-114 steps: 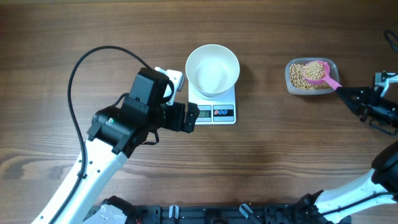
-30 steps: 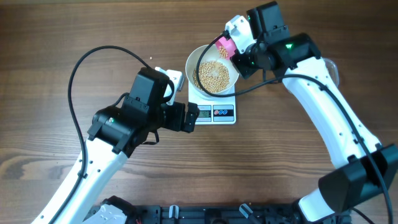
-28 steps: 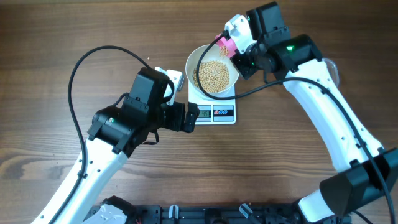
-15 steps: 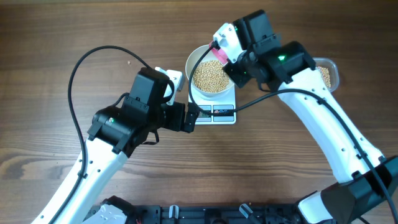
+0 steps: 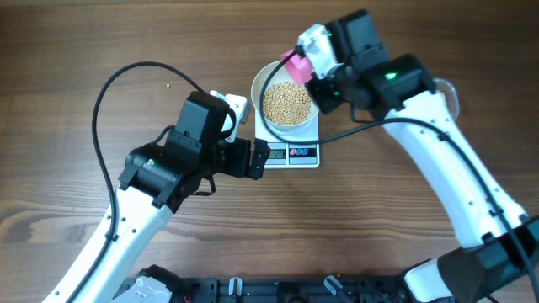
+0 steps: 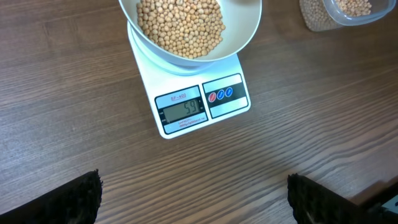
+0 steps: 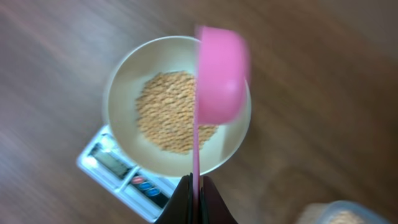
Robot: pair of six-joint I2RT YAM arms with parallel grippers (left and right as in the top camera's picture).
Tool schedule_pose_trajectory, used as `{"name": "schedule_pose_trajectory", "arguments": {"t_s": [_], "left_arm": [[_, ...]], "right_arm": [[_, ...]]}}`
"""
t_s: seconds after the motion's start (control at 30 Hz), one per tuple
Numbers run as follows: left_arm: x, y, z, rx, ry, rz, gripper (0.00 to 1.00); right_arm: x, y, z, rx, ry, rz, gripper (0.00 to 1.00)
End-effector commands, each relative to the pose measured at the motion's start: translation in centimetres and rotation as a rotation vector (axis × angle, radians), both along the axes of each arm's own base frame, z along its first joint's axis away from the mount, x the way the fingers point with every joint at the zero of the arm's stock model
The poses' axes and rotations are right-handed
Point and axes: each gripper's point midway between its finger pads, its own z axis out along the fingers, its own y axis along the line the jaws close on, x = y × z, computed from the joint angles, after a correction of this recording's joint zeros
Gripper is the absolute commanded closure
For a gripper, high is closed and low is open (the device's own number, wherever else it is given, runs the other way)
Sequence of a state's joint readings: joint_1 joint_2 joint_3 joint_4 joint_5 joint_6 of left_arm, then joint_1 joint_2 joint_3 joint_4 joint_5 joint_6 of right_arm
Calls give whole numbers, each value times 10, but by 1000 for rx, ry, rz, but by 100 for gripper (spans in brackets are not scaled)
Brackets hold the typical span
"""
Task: Scoop item into bowl and weigh 150g on scale
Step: 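Tilt the scoop with the right gripper to pour soybeans into the bowl, then move the empty scoop with the right gripper back to the soybean tub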
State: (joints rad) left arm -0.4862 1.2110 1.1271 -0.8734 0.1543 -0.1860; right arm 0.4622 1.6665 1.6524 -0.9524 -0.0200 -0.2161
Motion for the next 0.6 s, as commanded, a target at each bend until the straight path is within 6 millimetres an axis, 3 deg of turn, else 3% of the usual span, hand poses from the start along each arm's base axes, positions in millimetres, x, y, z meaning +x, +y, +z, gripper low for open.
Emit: {"name": "schedule_pose_trajectory", "arguments": {"t_s": [0.0,0.07,0.17,0.23,0.3,0.47,0.57], "left_arm": [[0,-3,1,-9,1,-9,0],[0,-3,1,-9,1,-9,0],[0,-3,1,-9,1,-9,0],[0,-3,1,-9,1,-9,0],[0,-3,1,-9,1,-9,0],[0,-3,1,-9,1,-9,0],[0,-3,1,-9,1,-9,0]], "right_arm": [[-6,-33,38,364,125,-61,96],[-6,-60,47,462,155,-100,96],[-1,-127,41,488,180,-286,96],[-2,-181,30,418,180,-454,96],[-5,-221,18,277,165,-585,96],[-13,-272,6,5,140,-752,96],[-19,-279,3,-25,156,-801,96]]}}
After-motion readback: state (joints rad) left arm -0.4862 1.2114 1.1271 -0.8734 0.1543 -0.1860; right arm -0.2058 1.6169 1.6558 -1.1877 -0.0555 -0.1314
